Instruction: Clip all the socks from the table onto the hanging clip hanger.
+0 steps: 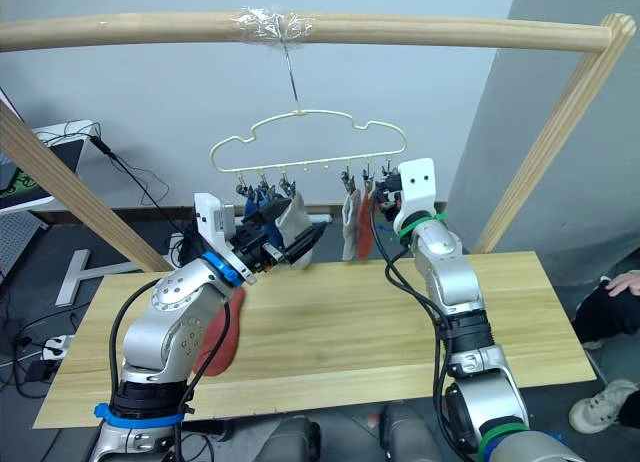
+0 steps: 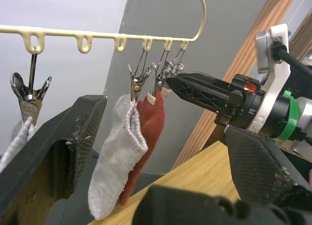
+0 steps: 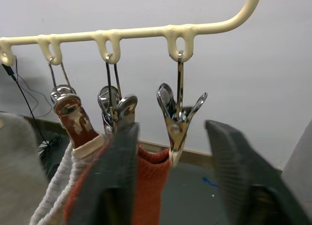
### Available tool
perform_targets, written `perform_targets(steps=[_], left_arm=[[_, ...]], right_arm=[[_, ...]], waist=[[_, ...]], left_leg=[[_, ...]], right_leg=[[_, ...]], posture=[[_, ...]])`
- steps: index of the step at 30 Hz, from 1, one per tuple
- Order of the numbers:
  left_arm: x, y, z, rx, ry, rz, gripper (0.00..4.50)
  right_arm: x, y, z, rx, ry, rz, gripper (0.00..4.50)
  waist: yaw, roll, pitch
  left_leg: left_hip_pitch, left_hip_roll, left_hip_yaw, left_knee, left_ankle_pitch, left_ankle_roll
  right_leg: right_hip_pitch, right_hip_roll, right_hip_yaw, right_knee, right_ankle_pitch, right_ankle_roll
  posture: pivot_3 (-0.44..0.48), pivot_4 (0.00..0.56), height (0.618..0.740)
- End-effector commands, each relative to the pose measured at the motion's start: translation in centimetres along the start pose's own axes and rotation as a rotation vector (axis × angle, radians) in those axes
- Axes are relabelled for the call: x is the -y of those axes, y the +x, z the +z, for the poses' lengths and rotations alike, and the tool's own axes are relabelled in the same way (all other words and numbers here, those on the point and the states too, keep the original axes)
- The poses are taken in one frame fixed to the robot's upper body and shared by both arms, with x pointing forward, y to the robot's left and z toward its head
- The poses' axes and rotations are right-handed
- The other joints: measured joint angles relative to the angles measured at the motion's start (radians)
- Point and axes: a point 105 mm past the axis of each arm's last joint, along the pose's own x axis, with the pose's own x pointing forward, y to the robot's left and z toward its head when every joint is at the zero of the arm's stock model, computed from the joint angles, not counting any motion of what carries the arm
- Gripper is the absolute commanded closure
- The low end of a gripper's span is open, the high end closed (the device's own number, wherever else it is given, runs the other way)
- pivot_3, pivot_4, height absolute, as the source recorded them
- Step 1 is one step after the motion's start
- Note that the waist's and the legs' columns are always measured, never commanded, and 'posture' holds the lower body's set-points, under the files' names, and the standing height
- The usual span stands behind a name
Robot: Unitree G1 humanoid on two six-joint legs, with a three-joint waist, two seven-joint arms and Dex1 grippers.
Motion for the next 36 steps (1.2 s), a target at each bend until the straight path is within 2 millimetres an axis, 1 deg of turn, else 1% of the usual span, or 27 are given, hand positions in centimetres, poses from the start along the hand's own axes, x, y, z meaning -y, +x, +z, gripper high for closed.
perform_targets(steps=[1,10,16,20,36], left_arm=[[0.4,0.2,1.7,0.056,0.025,-0.014,0.00],[0.4,0.3,1.7,0.060,0.024,-0.014,0.00],[0.3,0.6,2.7,0.091,0.031,-0.015,0.00],[0.6,0.7,3.1,0.102,0.032,-0.023,0.00],[1.4,0.9,4.1,0.138,0.023,-0.048,0.00]], right_arm=[[-0.1,0.4,2.0,0.074,-0.011,-0.001,2.90],[-0.2,0.7,2.2,0.080,-0.016,0.003,2.90],[-0.9,1.1,2.8,0.095,0.000,0.020,2.90],[-1.2,1.2,2.8,0.093,0.003,0.033,2.90],[-1.2,1.4,2.9,0.101,-0.005,0.043,2.90]], waist=[[0.000,0.000,0.000],[0.000,0.000,0.000],[0.001,0.000,0.000],[0.001,0.000,0.000],[0.001,0.000,0.000]], left_leg=[[0.000,0.000,0.000,0.000,0.000,0.000],[0.000,0.000,0.000,0.000,0.000,0.000],[0.000,0.000,-0.001,0.000,0.000,0.000],[0.000,0.000,0.000,0.000,0.000,0.000],[0.000,0.000,-0.001,0.000,0.000,0.000]], right_leg=[[0.000,0.000,0.000,0.000,0.000,0.000],[0.000,0.000,0.000,0.000,0.000,0.000],[0.000,0.000,0.000,0.000,0.000,0.000],[0.000,0.000,0.000,0.000,0.000,0.000],[0.000,0.000,0.000,0.000,0.000,0.000]], posture=[[0.060,0.170,0.740],[0.062,0.175,0.740],[0.063,0.177,0.740],[0.066,0.177,0.740],[0.072,0.174,0.740]])
